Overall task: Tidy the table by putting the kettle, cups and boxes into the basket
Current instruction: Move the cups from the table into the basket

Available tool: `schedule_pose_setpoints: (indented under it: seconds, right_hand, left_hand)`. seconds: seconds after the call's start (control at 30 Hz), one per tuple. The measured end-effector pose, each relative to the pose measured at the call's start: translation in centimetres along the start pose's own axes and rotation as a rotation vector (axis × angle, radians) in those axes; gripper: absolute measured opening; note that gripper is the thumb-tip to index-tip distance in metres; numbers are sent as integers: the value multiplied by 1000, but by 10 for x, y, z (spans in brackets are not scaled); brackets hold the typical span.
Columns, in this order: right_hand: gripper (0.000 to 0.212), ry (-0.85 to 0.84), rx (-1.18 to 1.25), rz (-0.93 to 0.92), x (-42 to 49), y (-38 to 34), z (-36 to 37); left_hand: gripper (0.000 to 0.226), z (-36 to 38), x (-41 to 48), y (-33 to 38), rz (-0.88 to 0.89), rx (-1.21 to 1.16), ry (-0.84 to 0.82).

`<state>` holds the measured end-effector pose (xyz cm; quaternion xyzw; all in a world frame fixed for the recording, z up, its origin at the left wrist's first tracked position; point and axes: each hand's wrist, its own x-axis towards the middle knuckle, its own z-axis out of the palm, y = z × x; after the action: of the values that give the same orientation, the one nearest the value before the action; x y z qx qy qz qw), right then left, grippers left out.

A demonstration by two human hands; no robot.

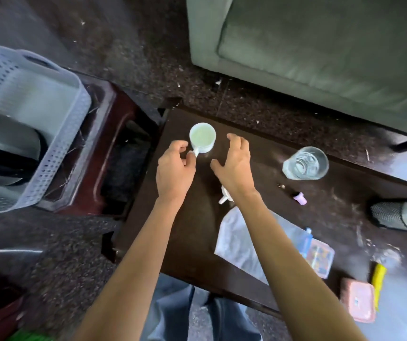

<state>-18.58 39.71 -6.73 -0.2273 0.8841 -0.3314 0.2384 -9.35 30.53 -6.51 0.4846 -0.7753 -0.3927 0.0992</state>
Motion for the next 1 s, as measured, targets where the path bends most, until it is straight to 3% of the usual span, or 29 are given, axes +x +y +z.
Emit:
schedule_pose_setpoints:
  seconds: [0.4, 0.53, 0.73, 1.0]
  right_hand:
    - [105, -31, -164, 143, 61, -23, 72]
    - [99, -6, -216, 177, 65, -27, 84]
    - [75, 63, -293, 181, 68, -32, 86]
    - [74, 51, -292, 133, 66, -41, 86]
  left_hand:
    - [32, -33, 43, -44, -56, -38, -20]
    - [31, -44, 50, -52, -72, -43, -26]
    - [32, -58, 58, -63, -78, -57, -26]
    - [32, -74, 60, -73, -89, -93, 11]
